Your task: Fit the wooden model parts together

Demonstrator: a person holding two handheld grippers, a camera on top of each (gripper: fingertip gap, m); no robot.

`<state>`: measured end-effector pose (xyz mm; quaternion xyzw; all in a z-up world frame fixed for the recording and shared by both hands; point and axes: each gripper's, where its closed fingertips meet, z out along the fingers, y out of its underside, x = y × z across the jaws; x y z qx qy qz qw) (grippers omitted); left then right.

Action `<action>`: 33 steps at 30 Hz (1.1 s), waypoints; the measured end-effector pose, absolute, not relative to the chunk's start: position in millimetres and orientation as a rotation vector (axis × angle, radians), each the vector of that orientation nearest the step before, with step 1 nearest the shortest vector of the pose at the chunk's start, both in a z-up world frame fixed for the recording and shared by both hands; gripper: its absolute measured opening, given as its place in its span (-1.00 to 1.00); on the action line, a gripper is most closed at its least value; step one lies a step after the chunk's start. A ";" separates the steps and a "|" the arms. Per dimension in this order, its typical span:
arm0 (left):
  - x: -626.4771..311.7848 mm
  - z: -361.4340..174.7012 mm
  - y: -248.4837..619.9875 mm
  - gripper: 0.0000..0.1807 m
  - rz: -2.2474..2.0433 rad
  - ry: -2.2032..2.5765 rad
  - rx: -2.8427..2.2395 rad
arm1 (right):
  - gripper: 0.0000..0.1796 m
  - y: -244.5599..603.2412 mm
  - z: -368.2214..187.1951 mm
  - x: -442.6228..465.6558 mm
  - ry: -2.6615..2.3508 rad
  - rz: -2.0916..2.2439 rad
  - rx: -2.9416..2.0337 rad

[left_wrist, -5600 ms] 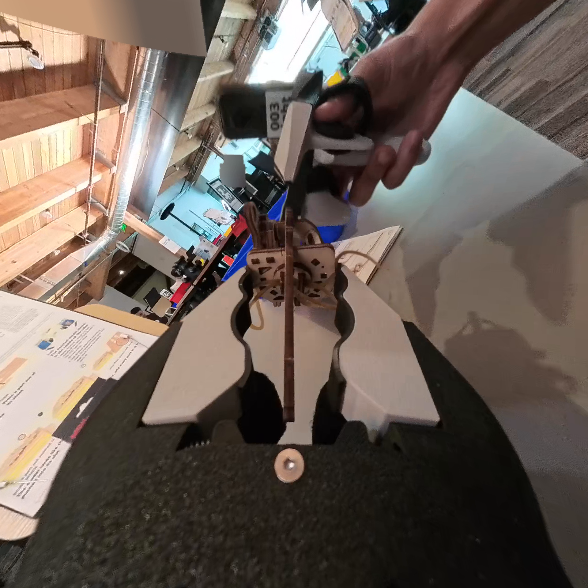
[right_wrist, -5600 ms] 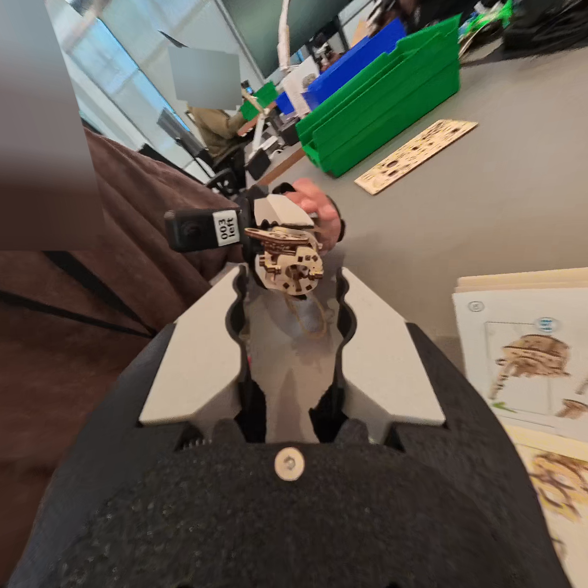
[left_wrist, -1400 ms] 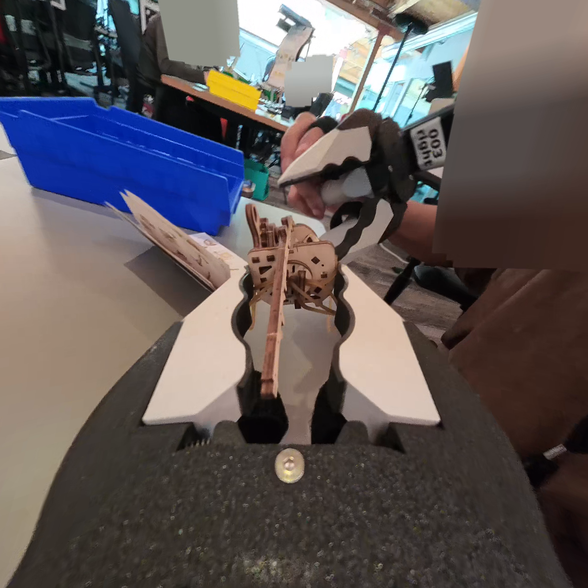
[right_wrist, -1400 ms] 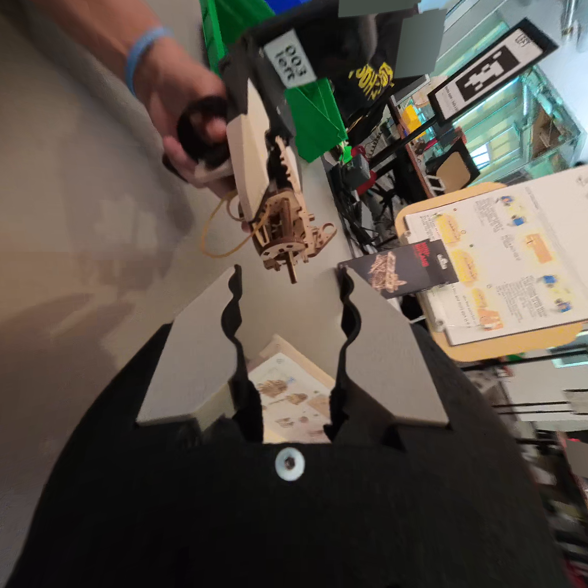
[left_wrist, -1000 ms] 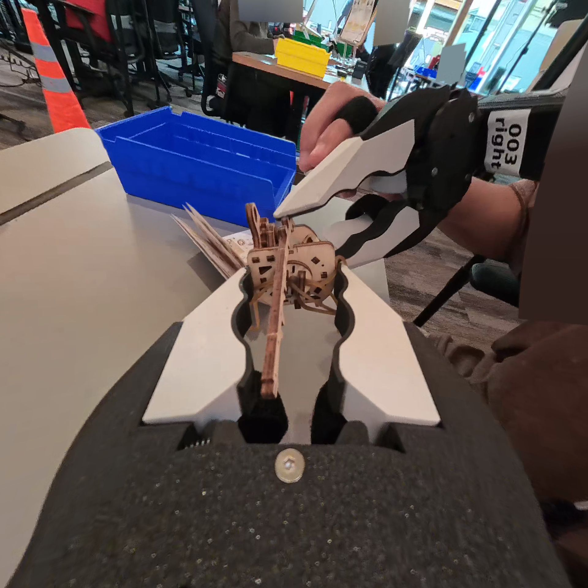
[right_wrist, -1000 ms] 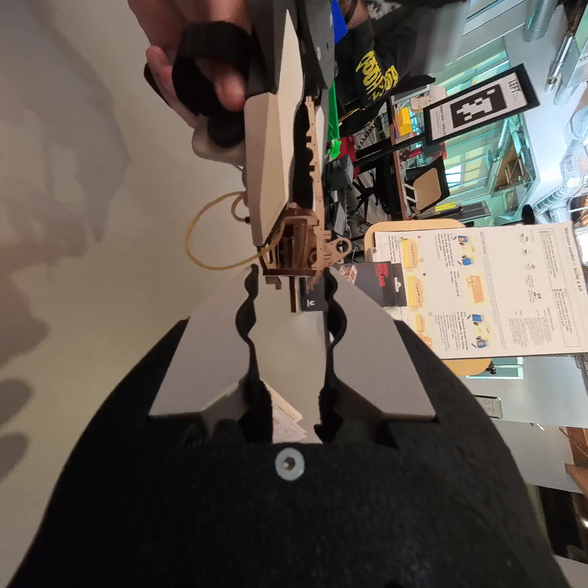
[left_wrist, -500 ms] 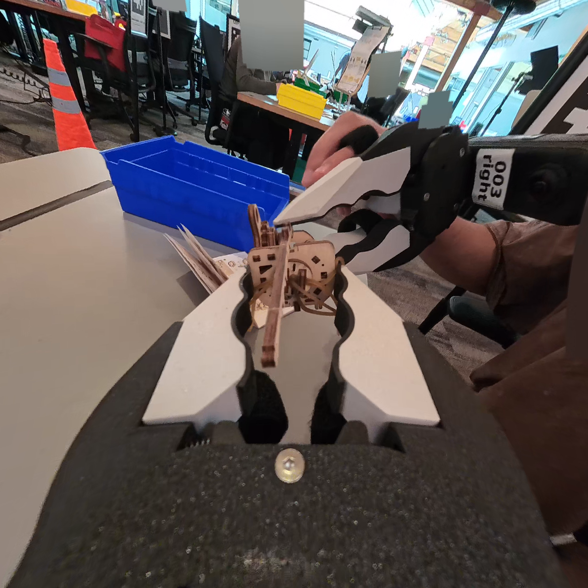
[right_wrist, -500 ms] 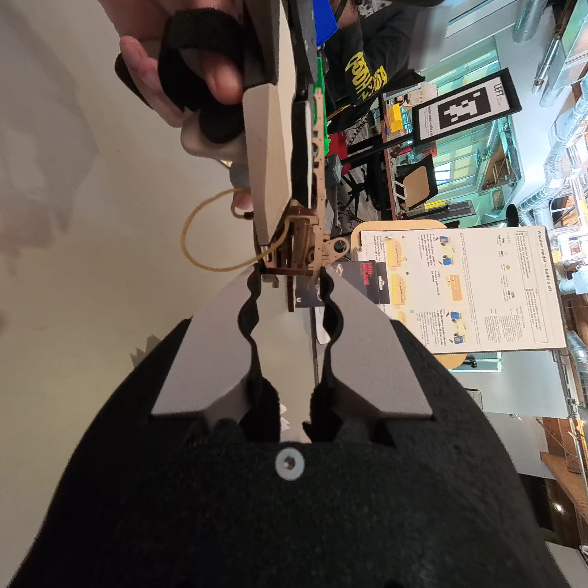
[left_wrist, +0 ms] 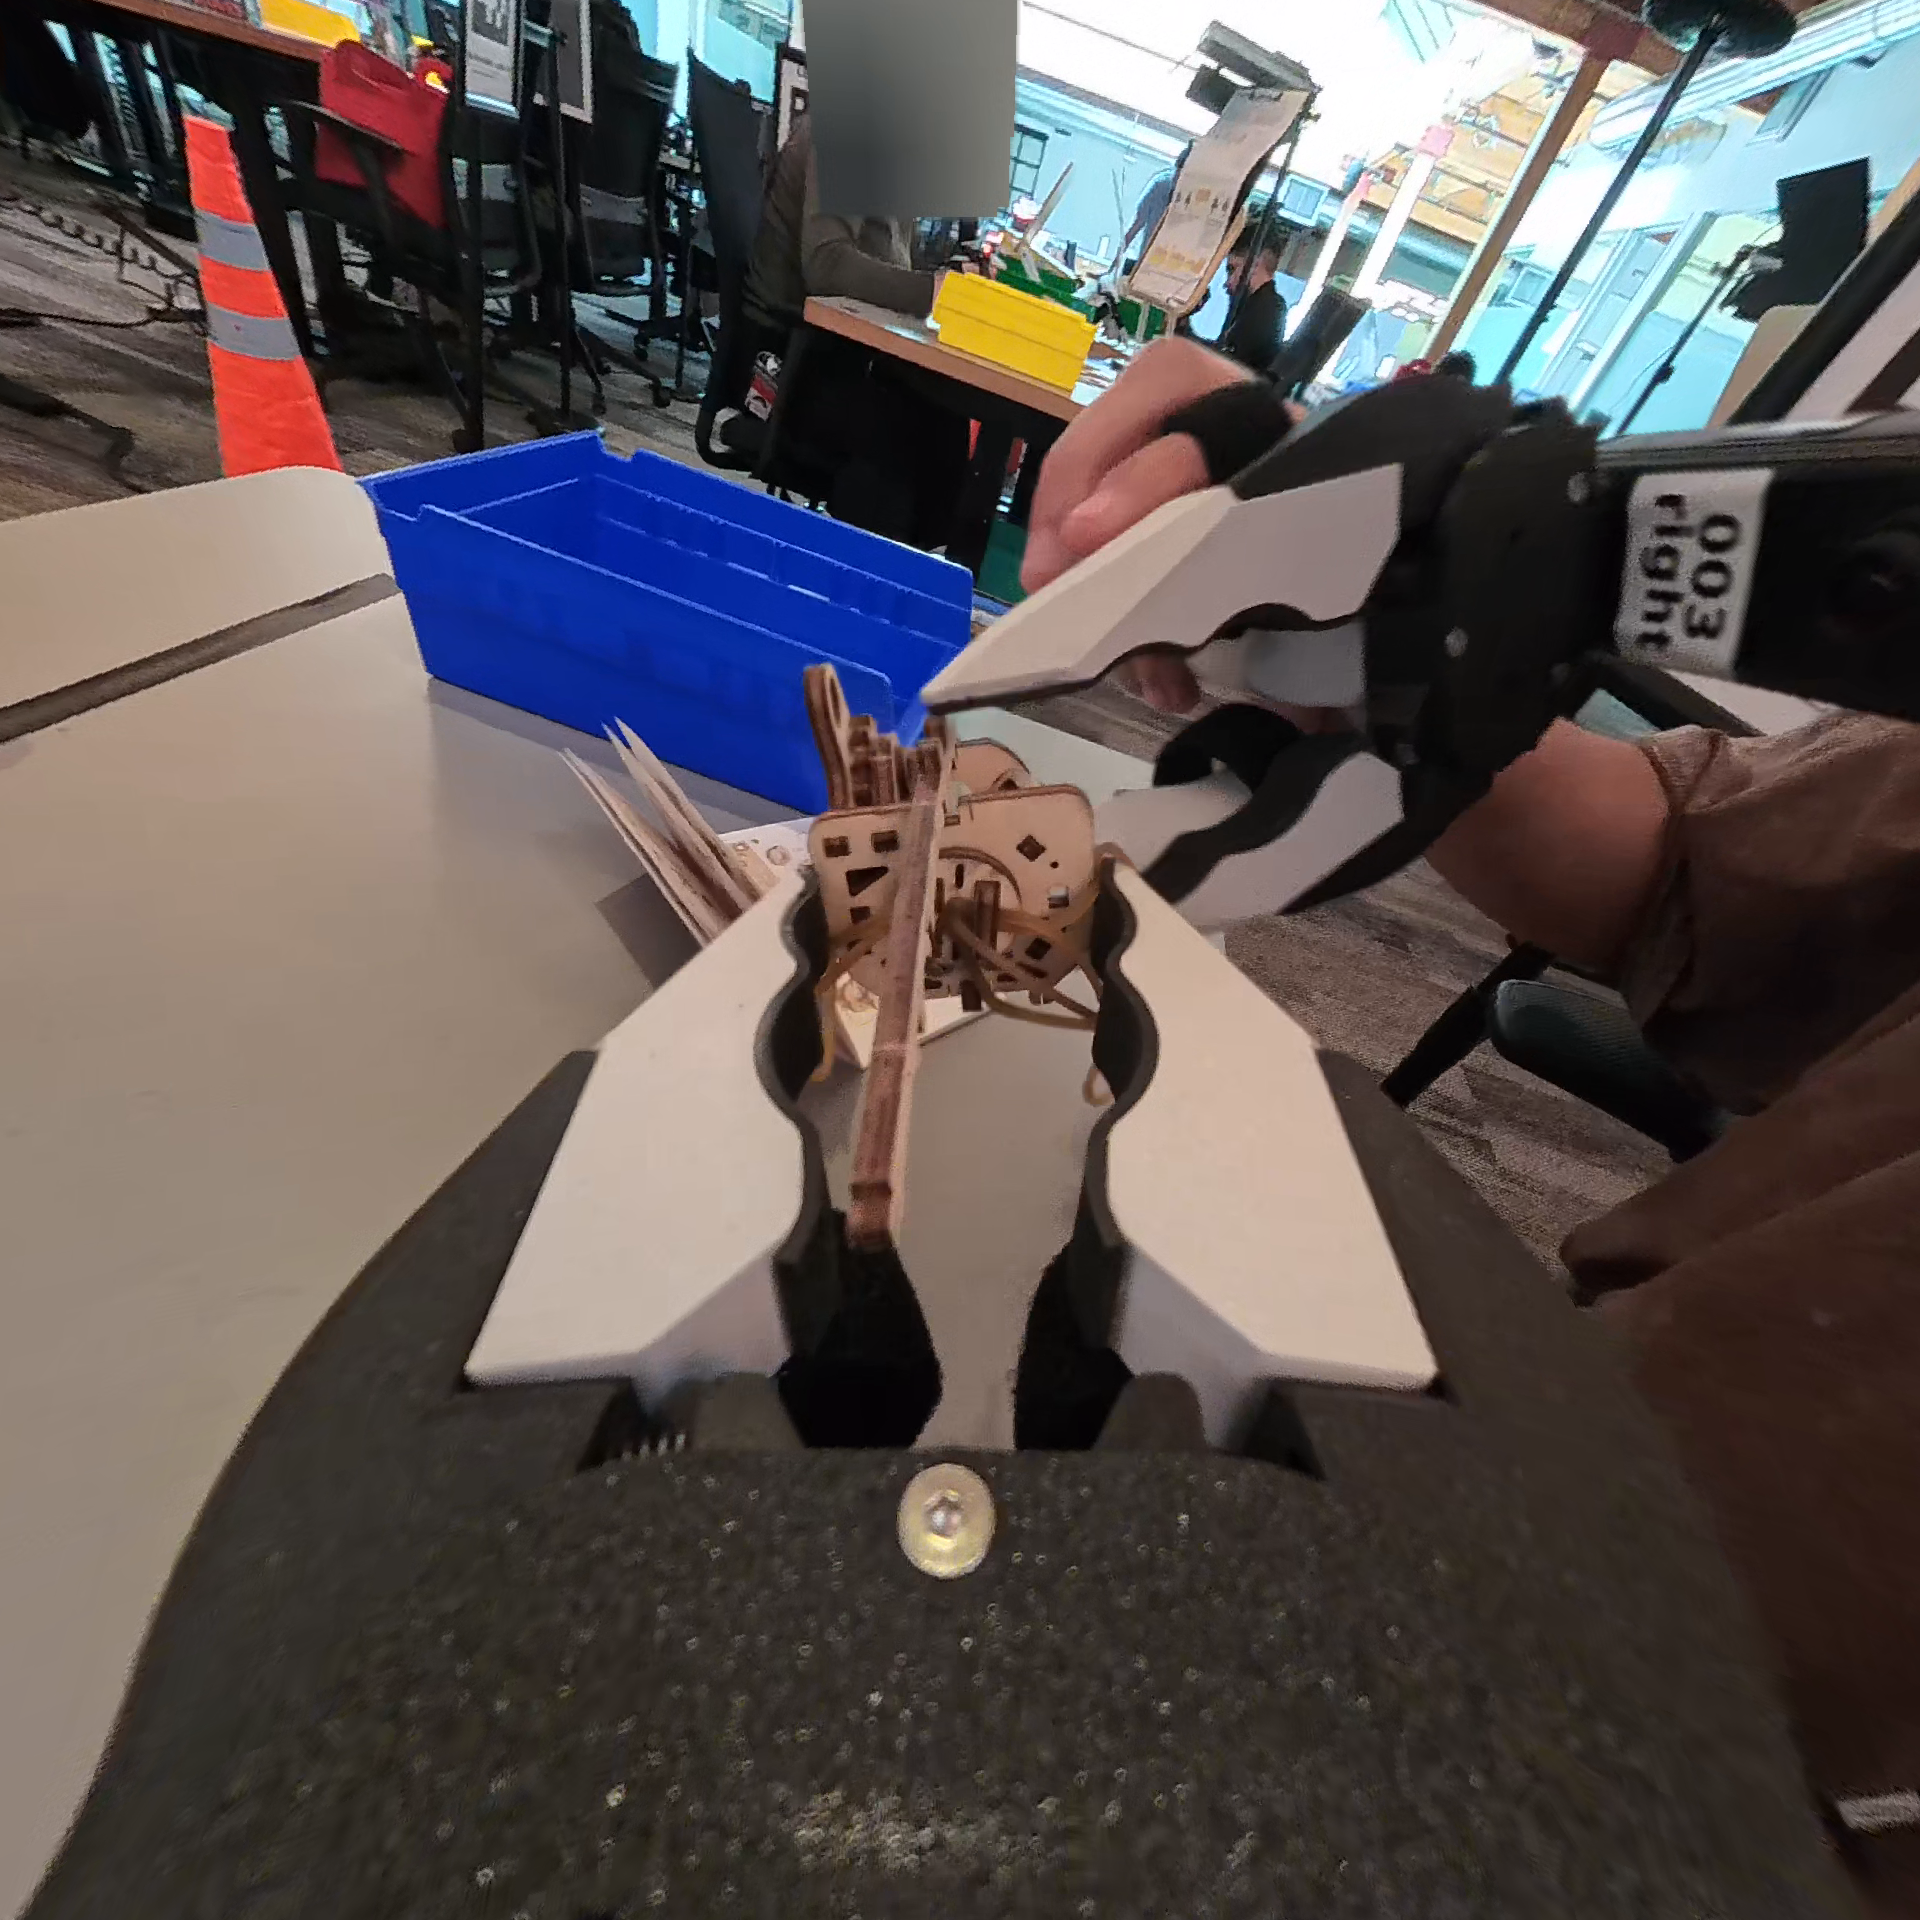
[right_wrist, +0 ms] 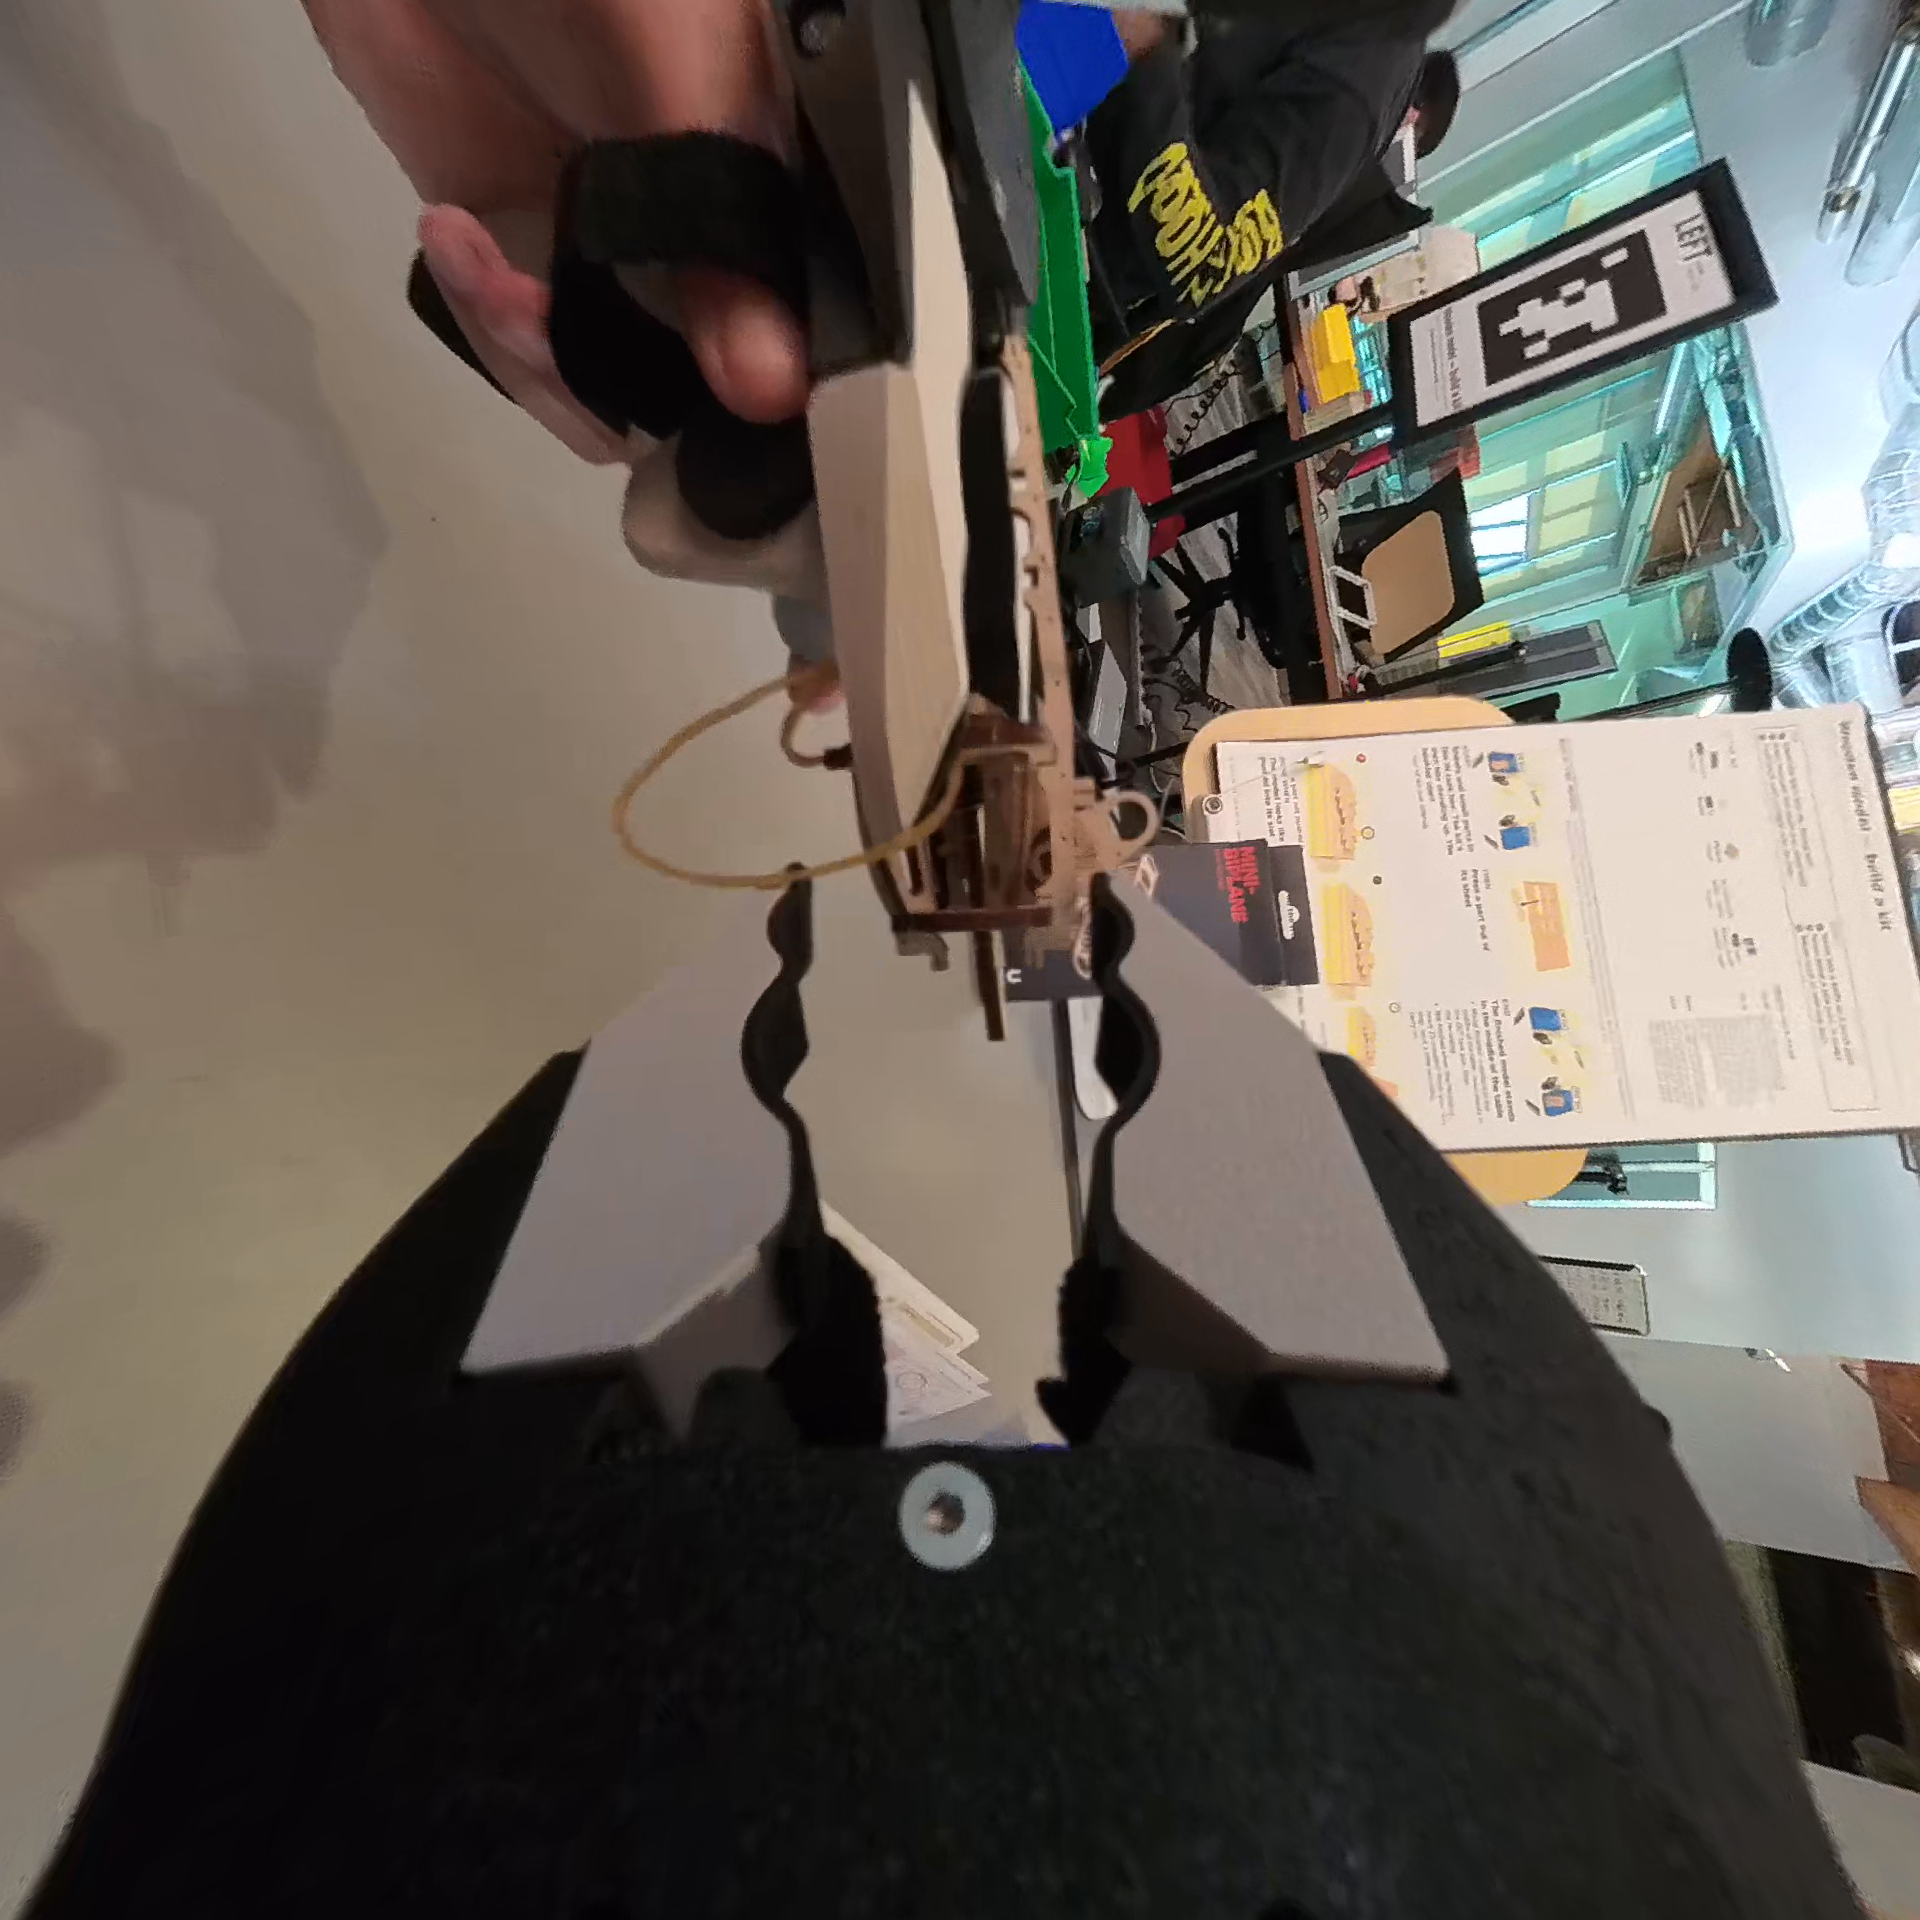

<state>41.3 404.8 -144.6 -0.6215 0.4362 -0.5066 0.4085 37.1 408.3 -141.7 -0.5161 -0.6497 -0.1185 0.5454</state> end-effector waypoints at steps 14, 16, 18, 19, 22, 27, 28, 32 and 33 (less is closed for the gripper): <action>41.4 -151.3 397.8 -0.46 -1.160 1.158 -1.611 | -0.40 408.5 -146.3 13.9 -1.591 -0.305 -1.183; 41.2 -148.5 397.5 -0.47 -1.158 1.151 -1.607 | -0.40 408.6 -143.5 13.4 -1.578 -0.303 -1.175; 40.9 -147.2 397.7 -0.47 -1.158 1.150 -1.611 | -0.41 409.3 -141.7 13.3 -1.569 -0.313 -1.160; 41.0 -146.4 398.0 -0.47 -1.160 1.147 -1.610 | -0.42 409.4 -140.8 13.3 -1.563 -0.323 -1.149; 40.2 -144.9 401.1 -0.46 -1.200 1.111 -1.631 | -0.53 408.2 -137.6 11.5 -1.558 -0.366 -1.083; 38.7 -144.1 402.2 -0.46 -1.179 1.123 -1.604 | -0.52 408.0 -137.9 10.2 -1.558 -0.369 -1.070; 38.3 -144.1 402.1 -0.46 -1.187 1.123 -1.603 | -0.52 407.8 -138.3 9.7 -1.561 -0.356 -1.078; 38.2 -144.0 402.1 -0.46 -1.096 1.154 -1.562 | -0.49 408.5 -139.4 11.0 -1.575 -0.345 -1.086; 37.3 -142.8 402.7 -0.46 -1.085 1.155 -1.553 | -0.45 408.1 -137.8 12.2 -1.567 -0.353 -1.080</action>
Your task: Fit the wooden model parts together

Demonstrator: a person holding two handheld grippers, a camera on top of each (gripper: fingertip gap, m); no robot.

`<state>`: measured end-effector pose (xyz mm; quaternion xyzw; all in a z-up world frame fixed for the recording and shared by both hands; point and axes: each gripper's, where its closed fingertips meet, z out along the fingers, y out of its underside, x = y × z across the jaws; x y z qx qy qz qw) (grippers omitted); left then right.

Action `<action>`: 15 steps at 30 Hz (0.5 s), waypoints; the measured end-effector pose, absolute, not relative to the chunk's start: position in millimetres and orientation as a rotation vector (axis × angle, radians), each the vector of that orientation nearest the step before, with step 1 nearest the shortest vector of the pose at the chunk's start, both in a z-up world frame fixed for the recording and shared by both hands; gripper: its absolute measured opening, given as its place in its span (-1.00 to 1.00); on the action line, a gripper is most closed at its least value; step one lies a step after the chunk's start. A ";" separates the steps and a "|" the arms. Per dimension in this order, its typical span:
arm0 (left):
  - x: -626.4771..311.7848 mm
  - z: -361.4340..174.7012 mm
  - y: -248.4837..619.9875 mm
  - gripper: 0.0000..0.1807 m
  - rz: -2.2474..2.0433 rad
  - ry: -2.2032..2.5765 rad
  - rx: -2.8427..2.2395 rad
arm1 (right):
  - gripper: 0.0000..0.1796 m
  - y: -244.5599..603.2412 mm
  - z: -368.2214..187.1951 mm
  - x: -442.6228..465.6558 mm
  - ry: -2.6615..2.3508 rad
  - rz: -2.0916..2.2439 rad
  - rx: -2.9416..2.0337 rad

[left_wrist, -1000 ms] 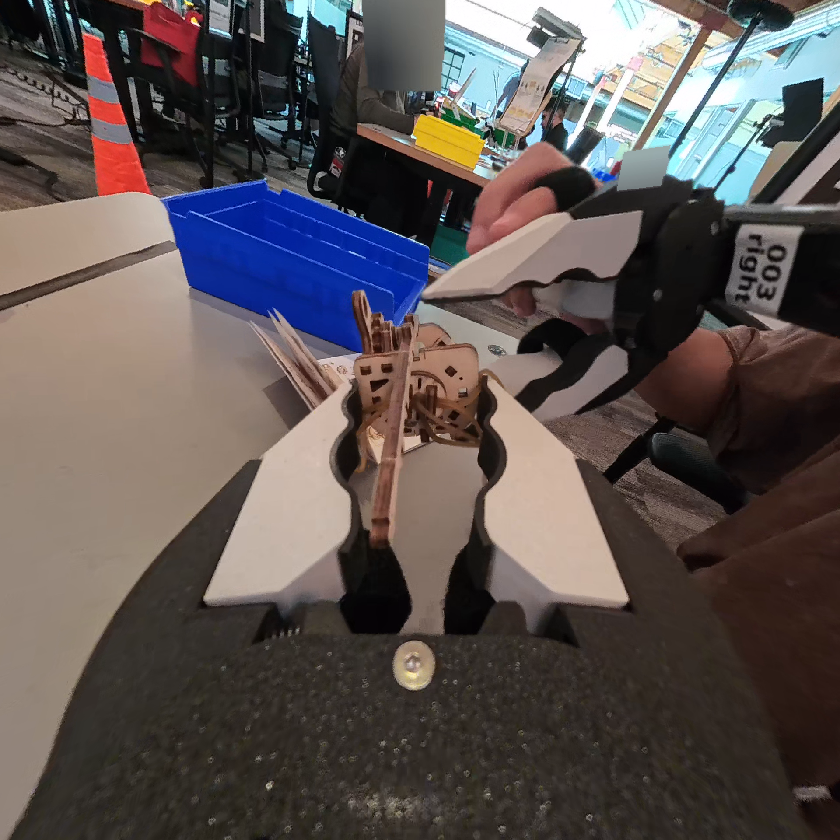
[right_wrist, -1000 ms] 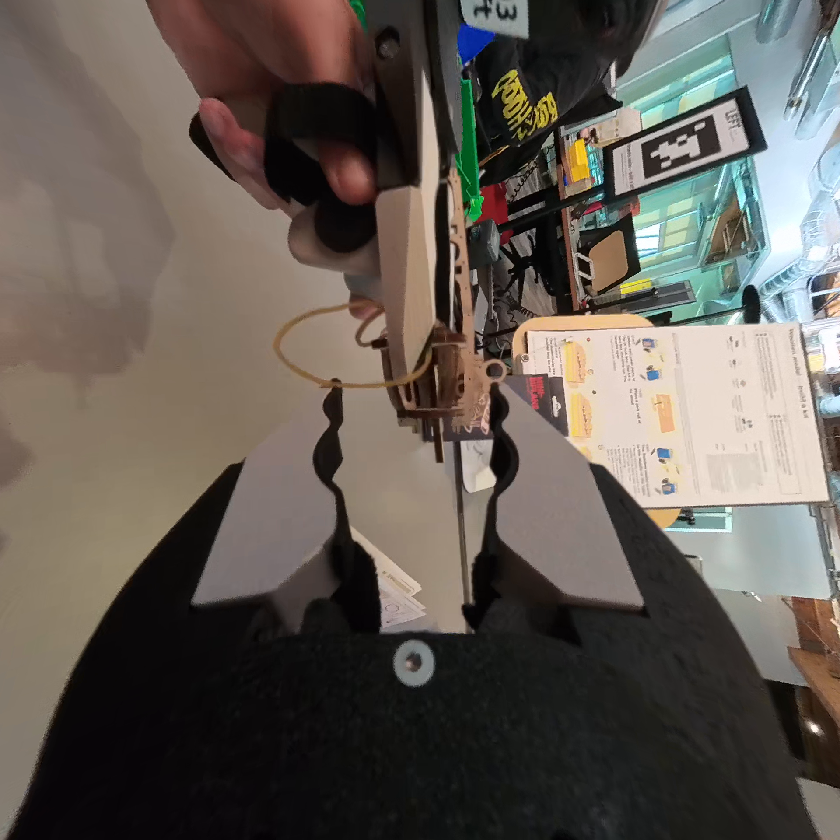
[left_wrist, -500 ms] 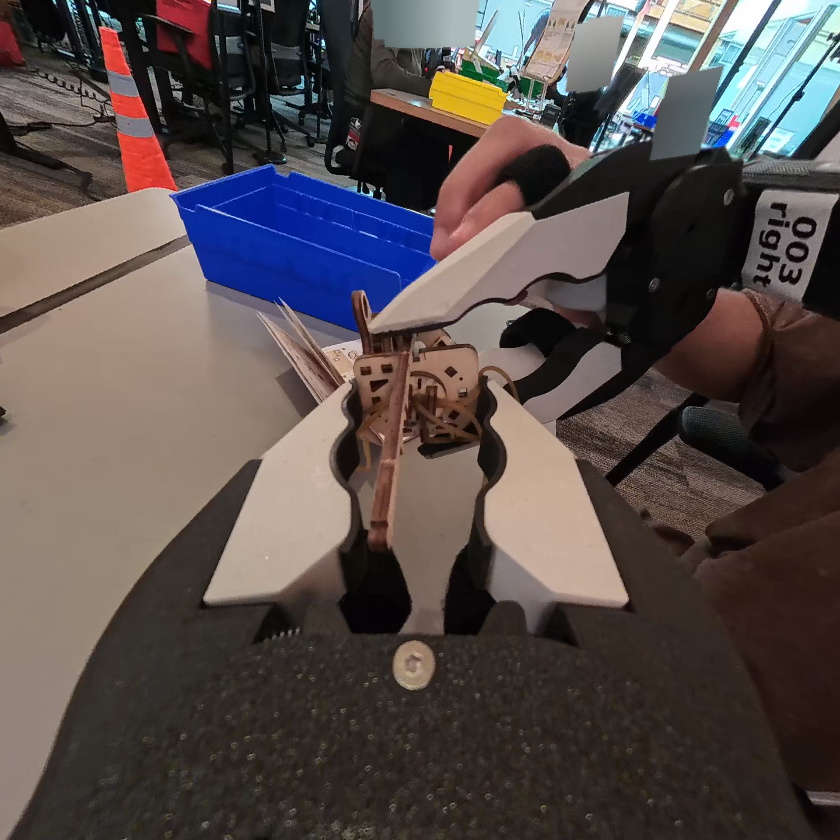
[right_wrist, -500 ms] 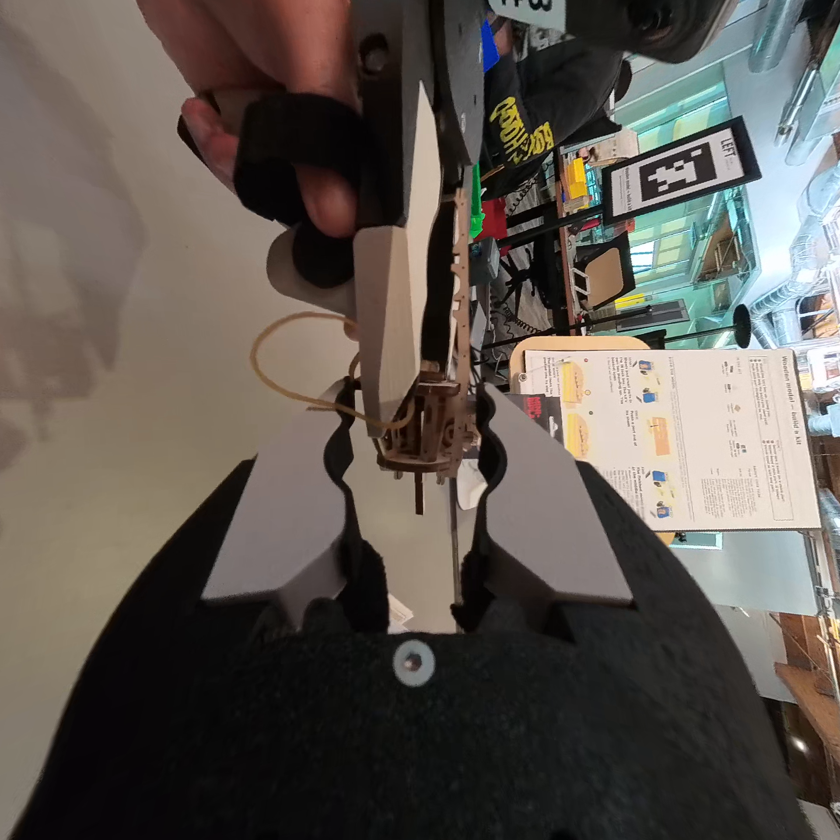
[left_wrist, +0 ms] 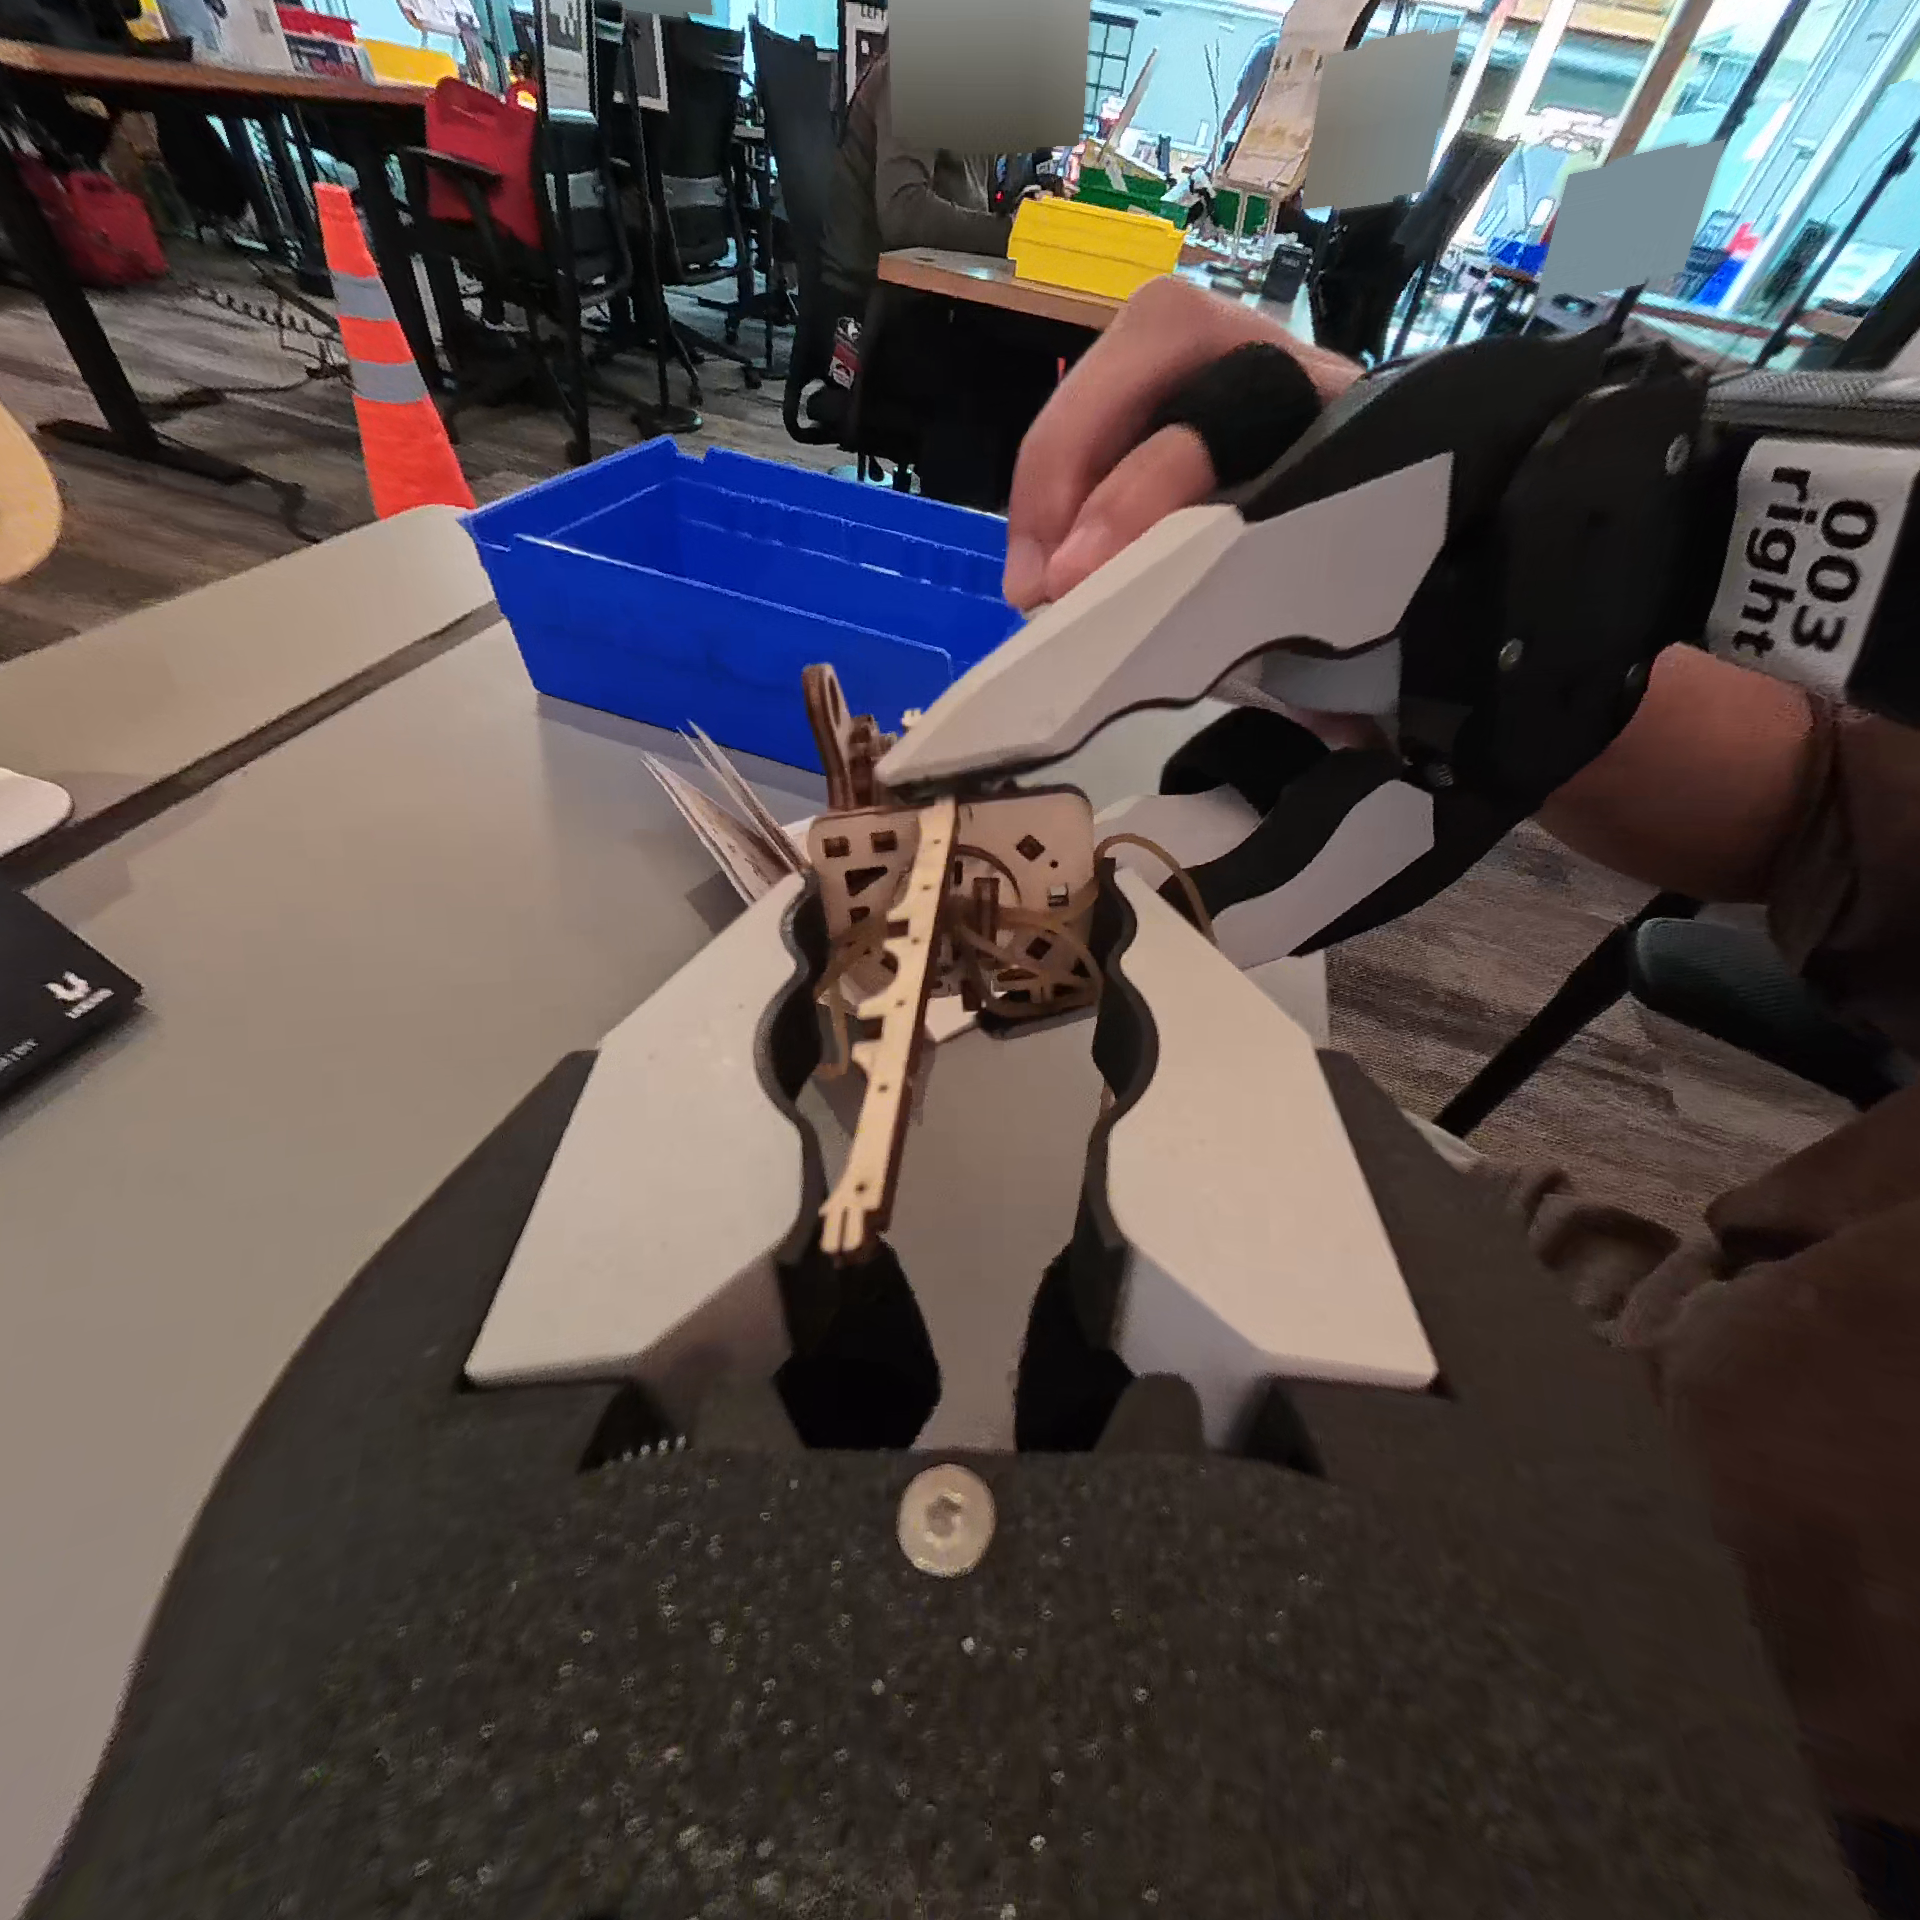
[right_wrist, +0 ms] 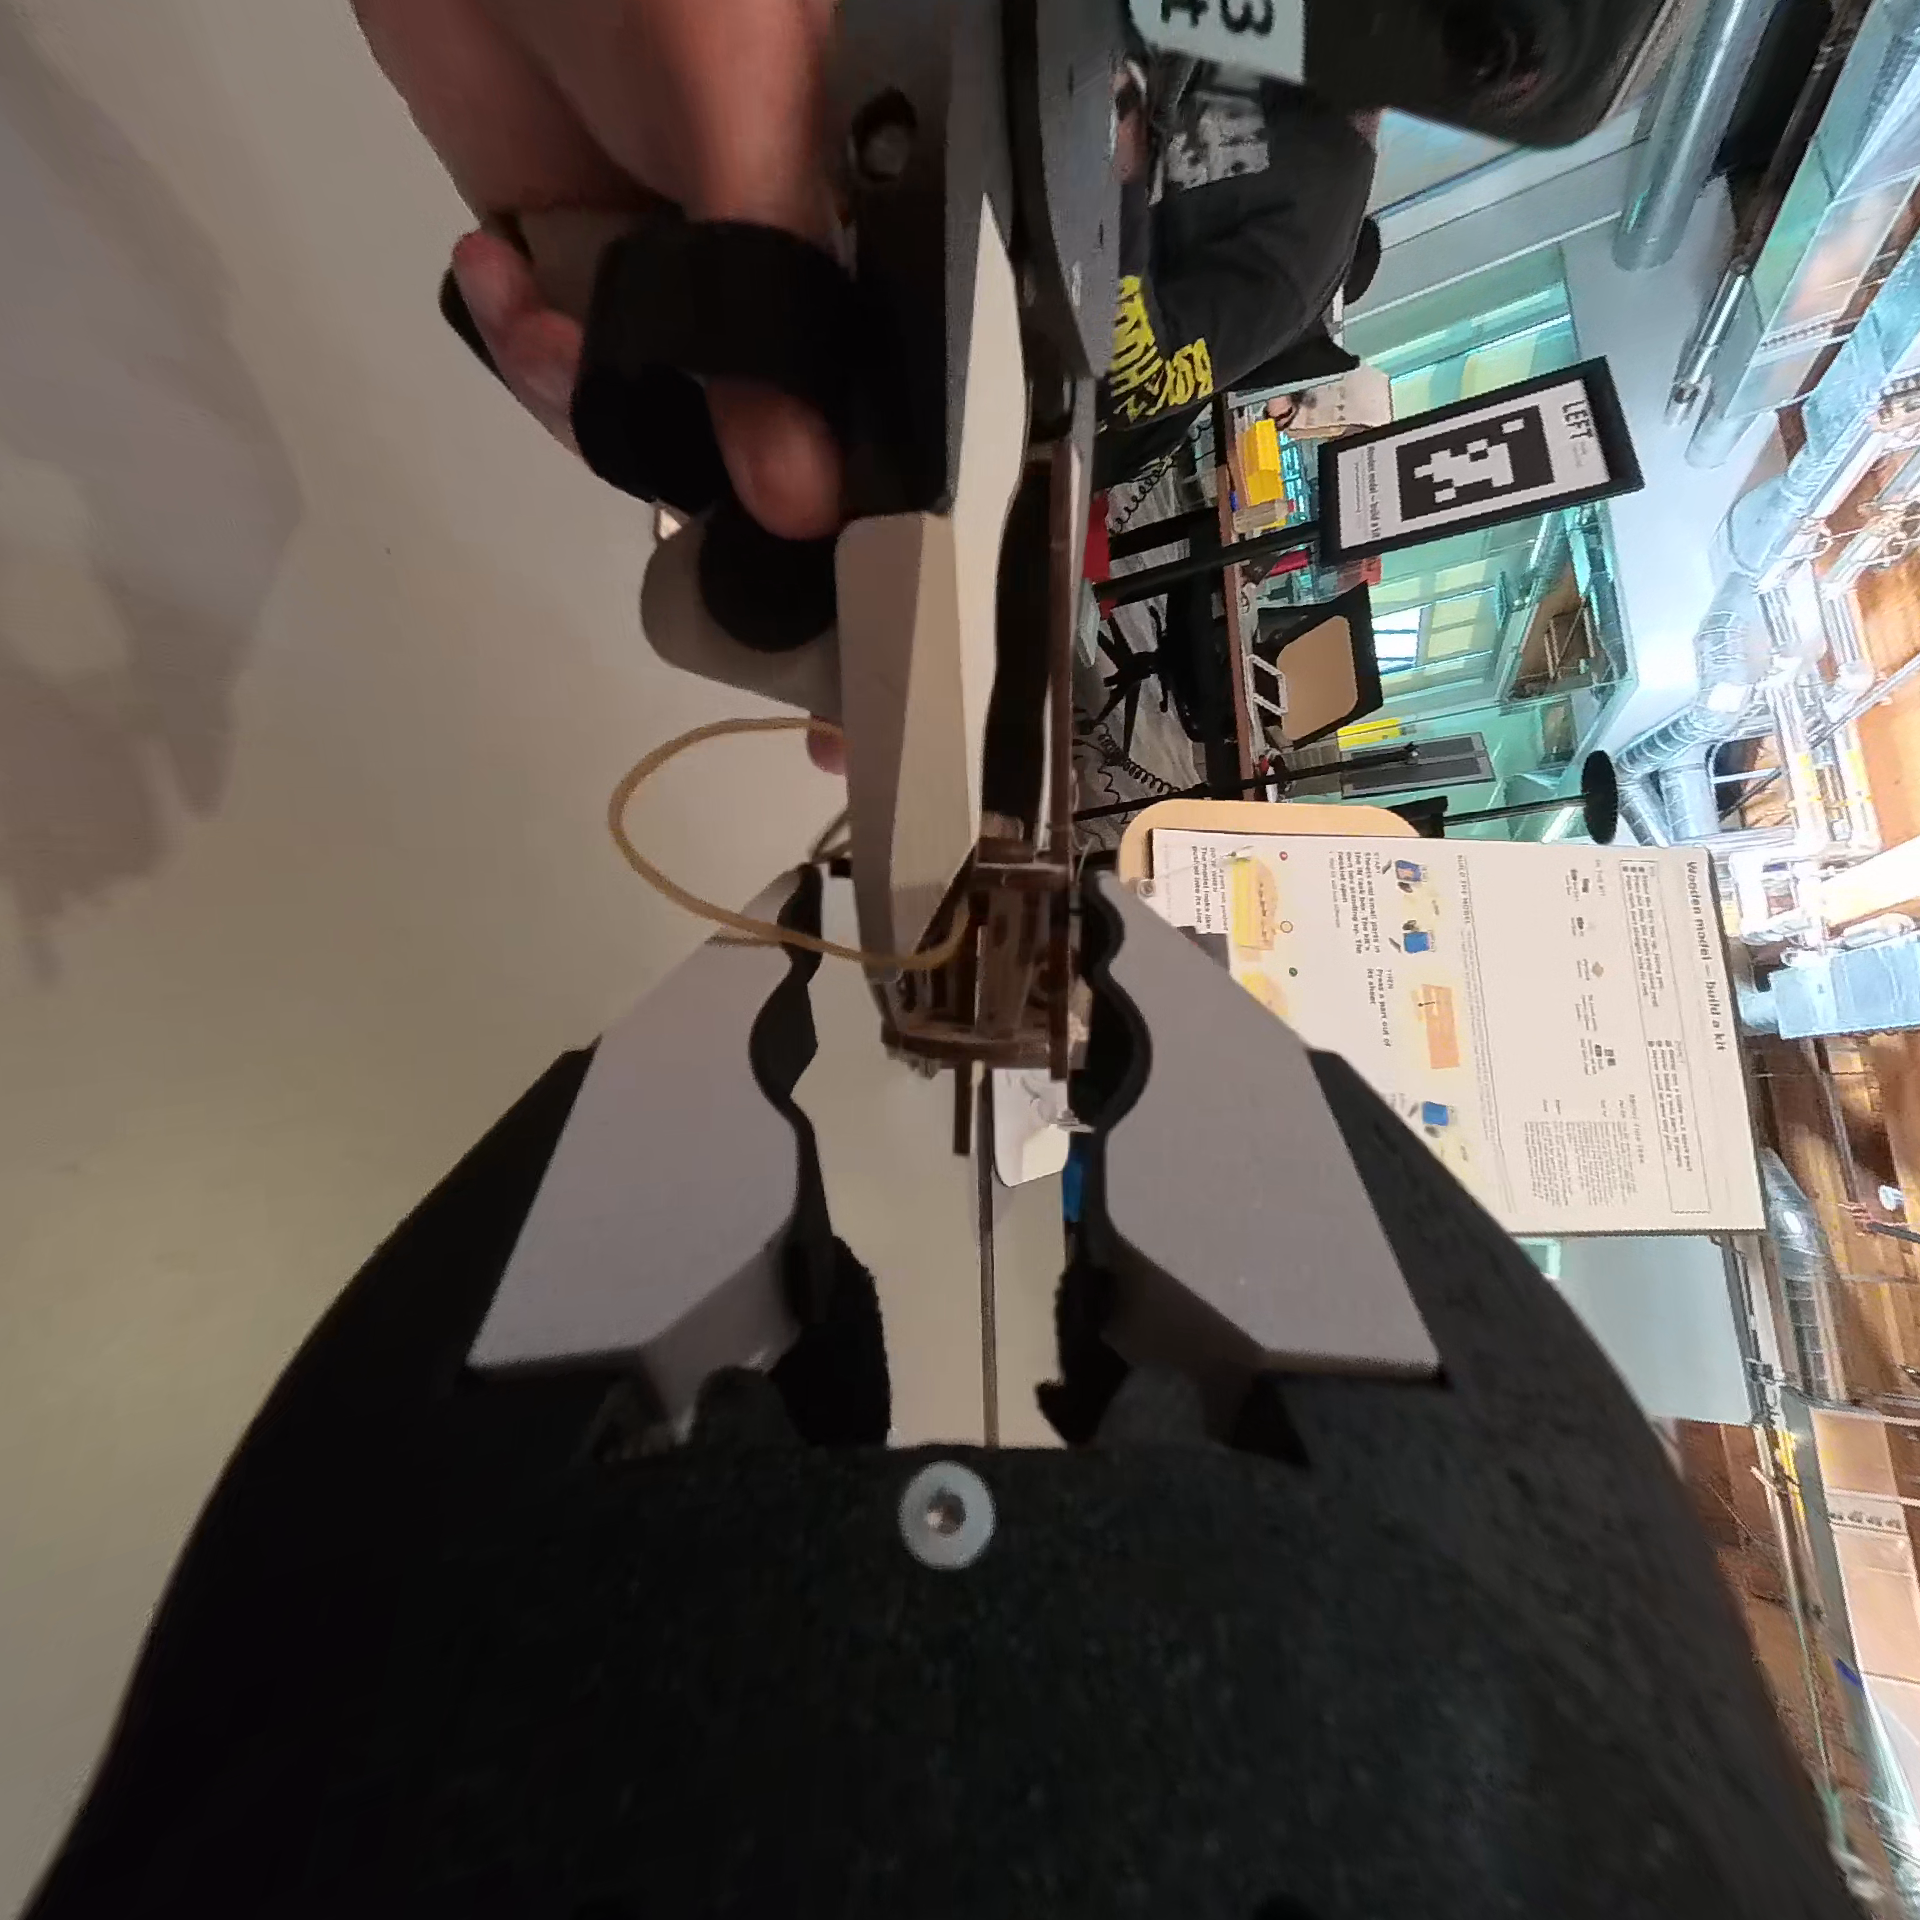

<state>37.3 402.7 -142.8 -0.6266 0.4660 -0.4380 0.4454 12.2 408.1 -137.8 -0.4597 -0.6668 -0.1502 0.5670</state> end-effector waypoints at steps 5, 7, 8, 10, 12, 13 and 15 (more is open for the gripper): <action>27.9 -138.1 405.6 -0.46 -1.114 1.152 -1.511 | -0.31 392.0 -126.0 25.7 -1.556 -0.316 -1.093; 25.5 -139.9 403.8 -0.46 -1.114 1.190 -1.484 | -0.30 384.4 -117.9 32.7 -1.522 -0.208 -1.140; 25.1 -142.2 401.7 -0.46 -1.114 1.217 -1.473 | -0.31 381.7 -118.0 36.6 -1.520 -0.126 -1.198; 25.3 -145.1 398.2 -0.46 -1.106 1.248 -1.449 | -0.37 375.8 -128.3 45.4 -1.552 0.089 -1.376; 26.8 -149.2 395.3 -0.46 -1.084 1.276 -1.440 | -0.47 378.5 -117.4 49.7 -1.459 0.268 -1.438; 27.7 -150.2 394.3 -0.46 -1.072 1.280 -1.435 | -0.55 375.2 -111.0 48.4 -1.428 0.368 -1.437; 29.5 -153.4 390.8 -0.46 -1.049 1.302 -1.430 | -0.72 379.9 -100.7 44.3 -1.344 0.424 -1.445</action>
